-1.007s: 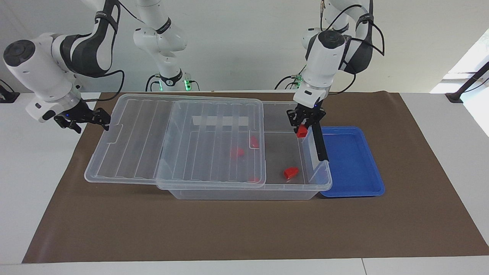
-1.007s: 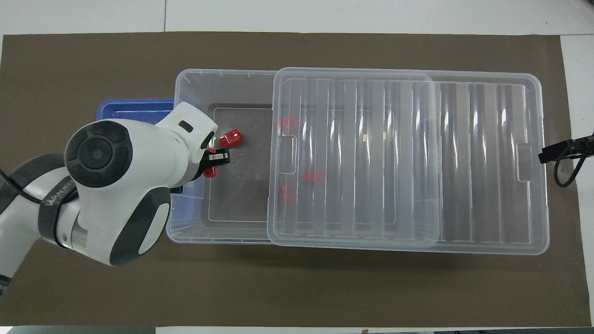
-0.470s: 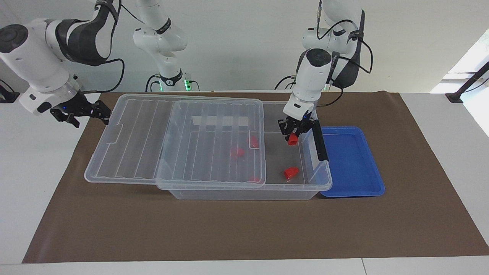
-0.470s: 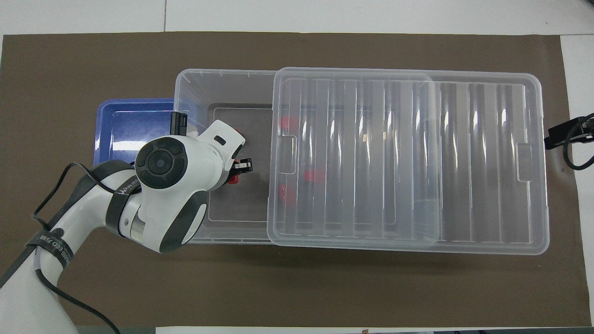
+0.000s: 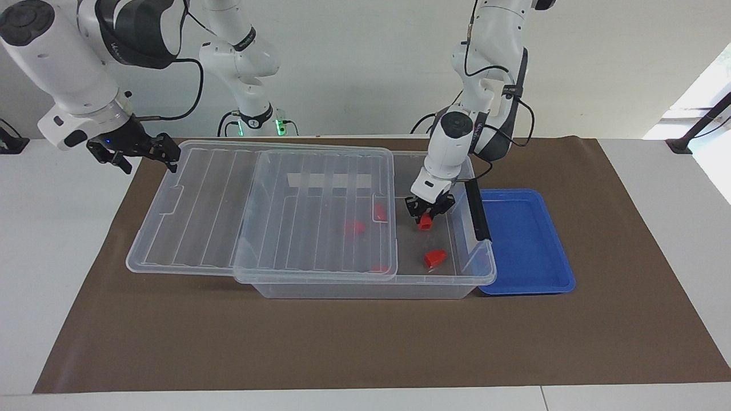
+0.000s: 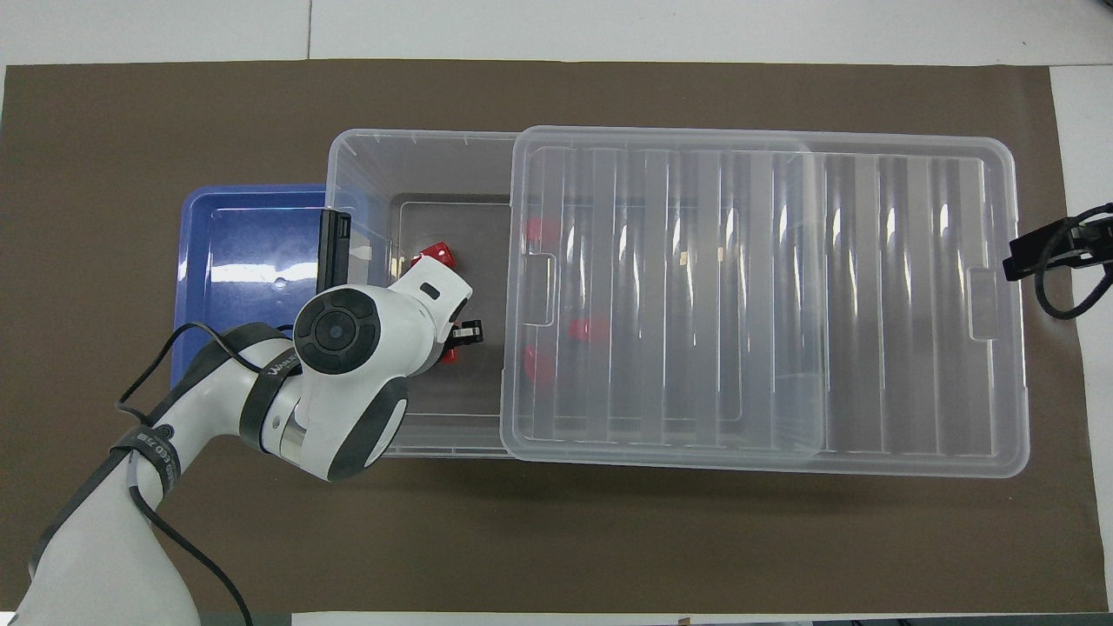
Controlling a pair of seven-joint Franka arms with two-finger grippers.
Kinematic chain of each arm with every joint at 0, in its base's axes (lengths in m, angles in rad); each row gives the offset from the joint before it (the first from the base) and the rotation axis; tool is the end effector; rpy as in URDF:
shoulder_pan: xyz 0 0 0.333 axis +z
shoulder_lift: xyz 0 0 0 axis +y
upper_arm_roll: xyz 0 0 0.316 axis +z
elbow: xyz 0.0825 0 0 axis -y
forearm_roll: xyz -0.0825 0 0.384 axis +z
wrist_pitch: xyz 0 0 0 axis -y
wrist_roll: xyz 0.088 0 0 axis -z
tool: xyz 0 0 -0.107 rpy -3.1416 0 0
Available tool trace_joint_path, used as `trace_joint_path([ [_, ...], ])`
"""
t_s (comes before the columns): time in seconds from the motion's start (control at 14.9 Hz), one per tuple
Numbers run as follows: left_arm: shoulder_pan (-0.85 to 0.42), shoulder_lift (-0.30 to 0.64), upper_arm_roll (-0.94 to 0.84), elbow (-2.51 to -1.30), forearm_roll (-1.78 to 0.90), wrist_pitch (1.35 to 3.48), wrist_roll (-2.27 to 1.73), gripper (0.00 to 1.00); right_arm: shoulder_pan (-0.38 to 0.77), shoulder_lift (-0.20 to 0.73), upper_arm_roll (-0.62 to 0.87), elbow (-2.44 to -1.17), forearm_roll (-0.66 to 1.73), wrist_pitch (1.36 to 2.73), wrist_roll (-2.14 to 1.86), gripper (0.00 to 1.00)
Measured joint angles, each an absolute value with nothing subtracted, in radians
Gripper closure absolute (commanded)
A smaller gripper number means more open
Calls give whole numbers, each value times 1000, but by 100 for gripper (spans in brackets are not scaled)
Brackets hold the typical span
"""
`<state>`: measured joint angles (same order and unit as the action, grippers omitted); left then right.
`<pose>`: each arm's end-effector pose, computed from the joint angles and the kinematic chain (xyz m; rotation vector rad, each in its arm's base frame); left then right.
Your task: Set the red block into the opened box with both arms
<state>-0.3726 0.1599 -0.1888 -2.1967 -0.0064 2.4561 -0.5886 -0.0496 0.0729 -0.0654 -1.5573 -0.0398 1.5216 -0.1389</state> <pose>0.4744 -0.2972 0.3223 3.0552 0.0547 0.1029 0.5652 -0.0684 0.5860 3.1059 0.0373 -0.1760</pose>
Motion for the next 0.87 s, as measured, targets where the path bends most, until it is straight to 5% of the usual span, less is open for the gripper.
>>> trace_joint_path([
  [0.07,-378,165,-189,-2197,-6,2462,-590,12,-50,73,-67,-1557,-40,1522,-139,0],
  [0.13,-381,167,-189,-2197,-6,2465,-592,0,-50,73,-68,-1557,-40,1522,-139,0],
  [0.47,-383,151,-184,-2172,-6,2424,-594,0,-50,73,-70,-1557,-40,1519,-139,0],
  [0.87,-352,1,-165,-2057,-6,2154,-599,0,-50,73,-69,-1557,-40,1519,-139,0],
])
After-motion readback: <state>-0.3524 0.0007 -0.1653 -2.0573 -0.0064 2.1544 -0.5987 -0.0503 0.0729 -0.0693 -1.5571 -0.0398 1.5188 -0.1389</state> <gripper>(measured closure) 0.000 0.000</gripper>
